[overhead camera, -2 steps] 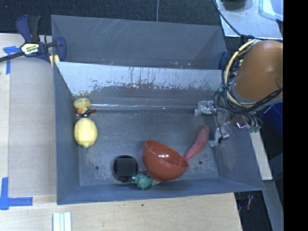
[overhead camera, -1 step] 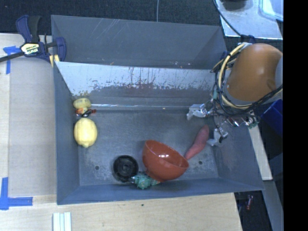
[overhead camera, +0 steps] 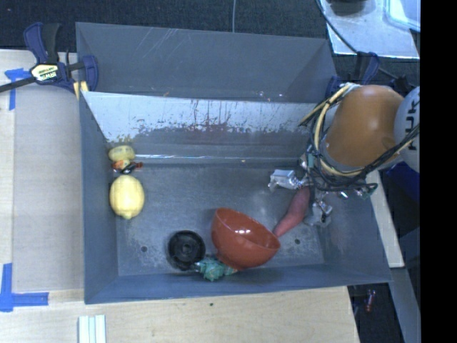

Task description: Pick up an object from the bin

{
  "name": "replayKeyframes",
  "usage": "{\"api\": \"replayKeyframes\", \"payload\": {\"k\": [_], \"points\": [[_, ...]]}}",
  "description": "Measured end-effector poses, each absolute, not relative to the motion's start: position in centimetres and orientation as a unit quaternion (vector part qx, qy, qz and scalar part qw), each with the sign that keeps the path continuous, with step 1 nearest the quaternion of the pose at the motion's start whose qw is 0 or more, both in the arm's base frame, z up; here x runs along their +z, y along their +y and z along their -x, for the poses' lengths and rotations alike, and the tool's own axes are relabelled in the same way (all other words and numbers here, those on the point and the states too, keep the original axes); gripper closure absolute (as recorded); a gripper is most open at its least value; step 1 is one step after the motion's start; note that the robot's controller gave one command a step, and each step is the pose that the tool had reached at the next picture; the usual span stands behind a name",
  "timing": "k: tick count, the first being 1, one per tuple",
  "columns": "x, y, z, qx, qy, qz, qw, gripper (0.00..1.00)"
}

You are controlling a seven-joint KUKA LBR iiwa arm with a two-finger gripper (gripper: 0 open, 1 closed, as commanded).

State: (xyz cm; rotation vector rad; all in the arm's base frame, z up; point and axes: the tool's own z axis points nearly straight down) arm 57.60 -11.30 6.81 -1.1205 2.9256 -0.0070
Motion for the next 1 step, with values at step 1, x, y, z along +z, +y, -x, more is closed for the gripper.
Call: {"api": "replayKeyframes", "payload": {"k": [1], "points": [[7.05, -9.15, -58.99, -0.005, 0.879, 0.476, 0.009, 1.0]]}}
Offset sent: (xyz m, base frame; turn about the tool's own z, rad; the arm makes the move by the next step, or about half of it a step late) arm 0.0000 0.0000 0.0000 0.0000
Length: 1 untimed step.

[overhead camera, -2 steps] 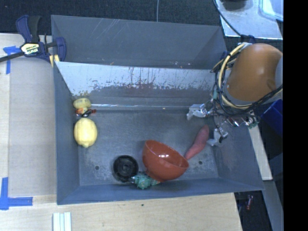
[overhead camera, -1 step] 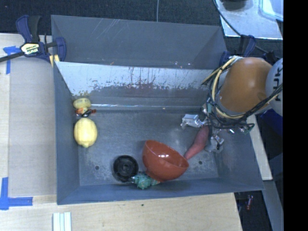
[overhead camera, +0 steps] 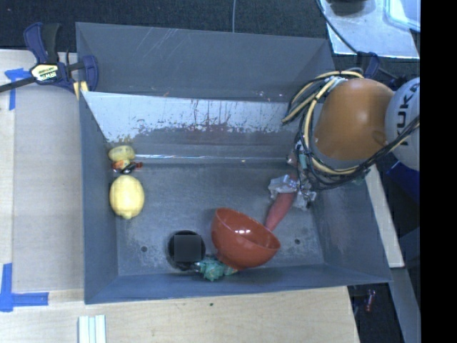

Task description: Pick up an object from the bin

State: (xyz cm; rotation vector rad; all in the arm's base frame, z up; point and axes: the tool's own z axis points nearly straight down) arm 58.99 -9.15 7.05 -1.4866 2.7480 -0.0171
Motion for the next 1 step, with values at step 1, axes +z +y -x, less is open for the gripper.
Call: {"api": "replayKeyframes", "payload": {"k": [1], "points": [[7.05, -9.16, -58.99, -0.005, 0.88, 0.476, 0.009, 1.0]]}}
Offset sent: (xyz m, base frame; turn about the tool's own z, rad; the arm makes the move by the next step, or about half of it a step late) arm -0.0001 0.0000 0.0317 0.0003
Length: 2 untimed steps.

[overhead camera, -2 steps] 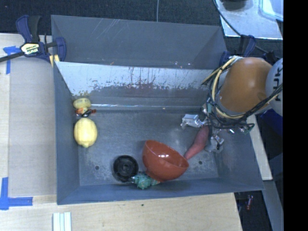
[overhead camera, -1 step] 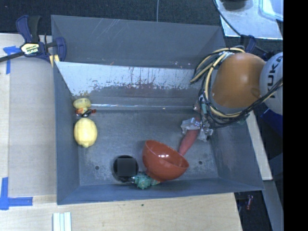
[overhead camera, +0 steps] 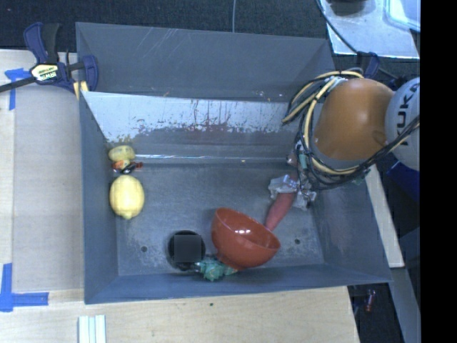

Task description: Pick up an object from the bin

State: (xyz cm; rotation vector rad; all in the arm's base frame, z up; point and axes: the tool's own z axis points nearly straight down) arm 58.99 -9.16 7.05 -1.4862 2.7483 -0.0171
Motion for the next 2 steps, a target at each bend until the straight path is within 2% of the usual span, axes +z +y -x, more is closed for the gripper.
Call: {"api": "replayKeyframes", "payload": {"k": [2], "points": [[9.5, -9.1, -58.9, -0.005, 0.88, 0.475, 0.008, 1.0]]}}
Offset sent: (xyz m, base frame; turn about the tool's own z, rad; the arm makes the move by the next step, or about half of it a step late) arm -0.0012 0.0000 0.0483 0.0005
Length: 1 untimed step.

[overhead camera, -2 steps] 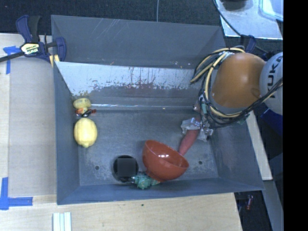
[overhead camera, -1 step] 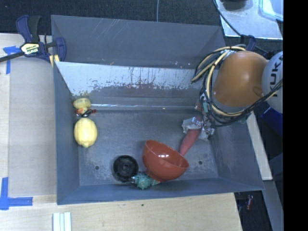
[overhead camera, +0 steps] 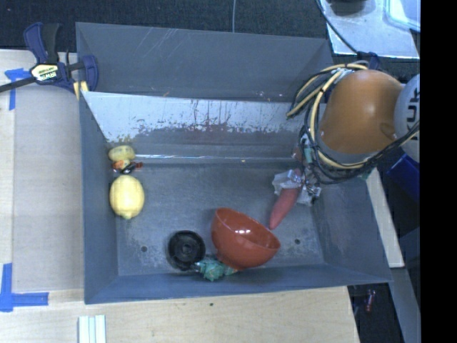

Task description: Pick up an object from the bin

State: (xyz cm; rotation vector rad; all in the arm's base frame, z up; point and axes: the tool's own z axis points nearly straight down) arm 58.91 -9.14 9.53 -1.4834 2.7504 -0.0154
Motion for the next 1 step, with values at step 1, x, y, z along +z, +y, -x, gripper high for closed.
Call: {"api": "replayKeyframes", "payload": {"k": [1], "points": [[13.75, -9.09, -58.82, -0.003, 0.88, 0.474, 0.007, 1.0]]}}
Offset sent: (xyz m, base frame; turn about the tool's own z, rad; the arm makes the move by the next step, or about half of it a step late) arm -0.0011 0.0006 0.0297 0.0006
